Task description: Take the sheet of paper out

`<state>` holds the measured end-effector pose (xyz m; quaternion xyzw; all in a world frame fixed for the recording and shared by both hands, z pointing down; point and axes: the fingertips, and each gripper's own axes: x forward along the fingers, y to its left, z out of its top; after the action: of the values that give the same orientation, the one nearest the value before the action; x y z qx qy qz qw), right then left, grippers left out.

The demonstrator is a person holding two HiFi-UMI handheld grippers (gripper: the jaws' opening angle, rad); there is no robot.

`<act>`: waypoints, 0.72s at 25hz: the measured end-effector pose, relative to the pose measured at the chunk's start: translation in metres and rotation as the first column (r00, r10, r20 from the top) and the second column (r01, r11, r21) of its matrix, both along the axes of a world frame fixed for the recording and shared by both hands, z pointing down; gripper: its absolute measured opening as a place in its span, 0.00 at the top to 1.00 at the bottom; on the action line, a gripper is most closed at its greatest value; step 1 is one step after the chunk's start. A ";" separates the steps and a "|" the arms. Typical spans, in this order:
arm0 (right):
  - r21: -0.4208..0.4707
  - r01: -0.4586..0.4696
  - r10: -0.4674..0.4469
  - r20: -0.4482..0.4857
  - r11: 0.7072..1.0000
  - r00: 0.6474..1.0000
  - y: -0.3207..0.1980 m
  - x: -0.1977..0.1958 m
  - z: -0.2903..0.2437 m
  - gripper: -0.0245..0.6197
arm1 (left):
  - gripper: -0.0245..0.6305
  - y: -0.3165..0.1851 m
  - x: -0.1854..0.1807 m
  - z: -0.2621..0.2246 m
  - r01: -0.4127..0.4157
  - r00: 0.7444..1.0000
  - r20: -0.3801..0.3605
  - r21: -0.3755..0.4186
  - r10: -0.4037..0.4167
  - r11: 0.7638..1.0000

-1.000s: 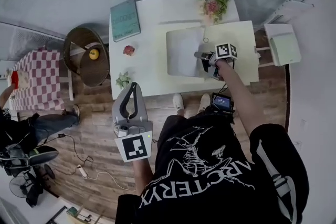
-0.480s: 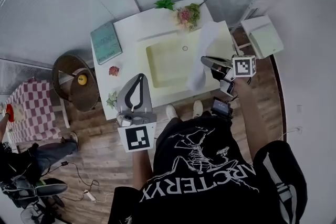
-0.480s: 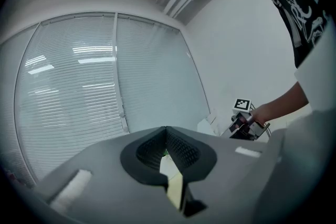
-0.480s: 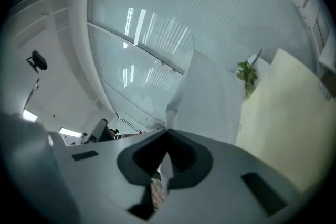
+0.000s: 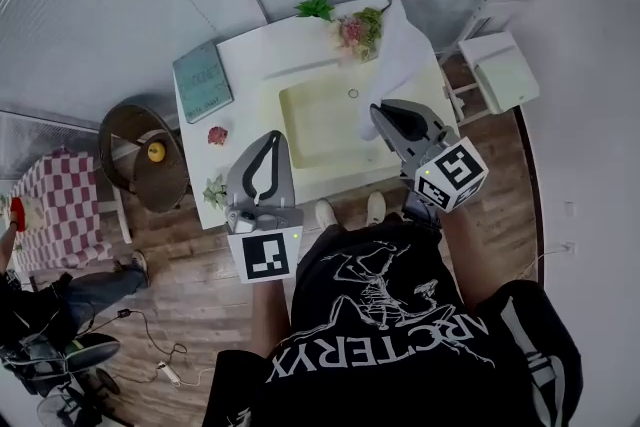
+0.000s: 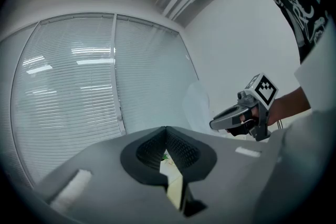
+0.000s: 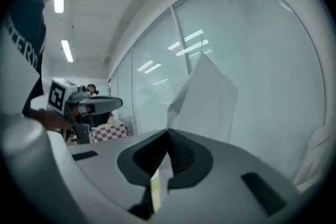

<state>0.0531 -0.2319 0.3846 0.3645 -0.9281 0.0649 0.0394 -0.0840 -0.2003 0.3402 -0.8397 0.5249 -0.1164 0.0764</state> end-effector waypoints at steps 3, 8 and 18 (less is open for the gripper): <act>0.120 -0.051 0.057 -0.051 0.991 0.997 0.003 -0.014 -0.017 0.94 | 0.95 0.000 0.002 0.000 -0.009 1.000 0.001 0.003 0.009 1.000; 0.236 -0.089 0.109 -0.073 0.968 0.991 0.002 -0.021 -0.039 0.94 | 0.95 0.002 0.002 0.001 -0.001 1.000 -0.015 0.002 0.001 1.000; 0.294 -0.038 0.075 -0.115 0.955 0.991 0.005 -0.029 -0.053 0.94 | 0.94 0.000 -0.007 0.001 0.034 0.999 -0.016 0.003 -0.034 0.999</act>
<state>0.0242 -0.2264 0.3314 0.3960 -0.9125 -0.0944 0.0415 -0.0907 -0.2000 0.3409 -0.8314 0.5399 -0.1100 0.0715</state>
